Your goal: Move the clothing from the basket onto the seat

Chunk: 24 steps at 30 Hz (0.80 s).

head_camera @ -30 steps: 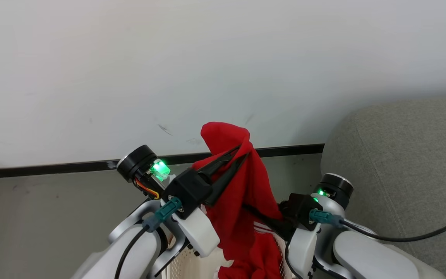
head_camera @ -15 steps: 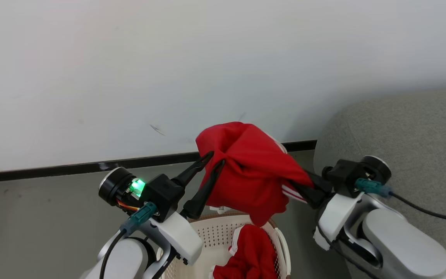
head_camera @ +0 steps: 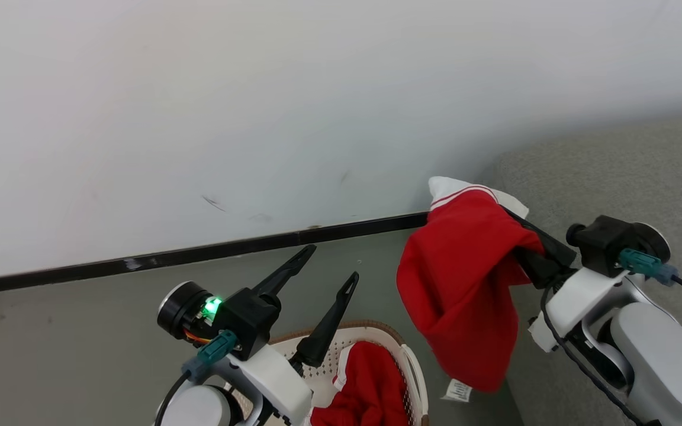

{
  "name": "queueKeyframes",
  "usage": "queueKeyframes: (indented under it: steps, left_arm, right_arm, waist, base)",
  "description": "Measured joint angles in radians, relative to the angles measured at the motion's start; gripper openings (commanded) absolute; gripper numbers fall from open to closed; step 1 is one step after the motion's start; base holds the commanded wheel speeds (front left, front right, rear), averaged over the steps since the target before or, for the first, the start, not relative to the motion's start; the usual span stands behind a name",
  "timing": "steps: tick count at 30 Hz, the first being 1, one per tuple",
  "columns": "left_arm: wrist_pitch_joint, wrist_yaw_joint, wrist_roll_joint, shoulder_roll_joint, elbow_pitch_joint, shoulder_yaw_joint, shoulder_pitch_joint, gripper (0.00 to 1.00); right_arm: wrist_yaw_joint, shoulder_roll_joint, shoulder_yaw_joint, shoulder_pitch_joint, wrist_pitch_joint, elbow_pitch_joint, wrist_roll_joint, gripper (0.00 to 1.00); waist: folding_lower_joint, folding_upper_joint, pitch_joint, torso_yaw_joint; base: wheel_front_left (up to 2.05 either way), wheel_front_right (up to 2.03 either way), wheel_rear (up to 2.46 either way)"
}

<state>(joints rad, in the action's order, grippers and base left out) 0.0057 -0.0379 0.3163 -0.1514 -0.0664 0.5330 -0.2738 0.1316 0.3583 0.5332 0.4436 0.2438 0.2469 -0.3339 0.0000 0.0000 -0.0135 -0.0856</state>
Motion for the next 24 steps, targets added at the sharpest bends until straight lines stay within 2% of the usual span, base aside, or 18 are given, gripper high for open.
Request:
queueKeyframes:
  steps: [13, 24]
  left_arm:
    - [-0.041, -0.028, 0.02, 0.027, 0.023, 0.059, 0.037, 1.0]
    - [-0.078, -0.046, 0.047, 0.062, 0.042, 0.109, 0.037, 1.0]
  right_arm:
    - [0.0, 0.032, -0.198, -0.135, 0.003, -0.016, 0.03, 0.0]
    - [0.0, 0.026, -0.311, -0.246, 0.003, -0.08, 0.081, 0.0]
  waist:
    - [0.0, 0.0, -0.009, -0.076]
    - [0.0, 0.0, -0.015, -0.165]
  base:
    - [0.0, 0.0, 0.0]
    - [0.0, 0.0, 0.0]
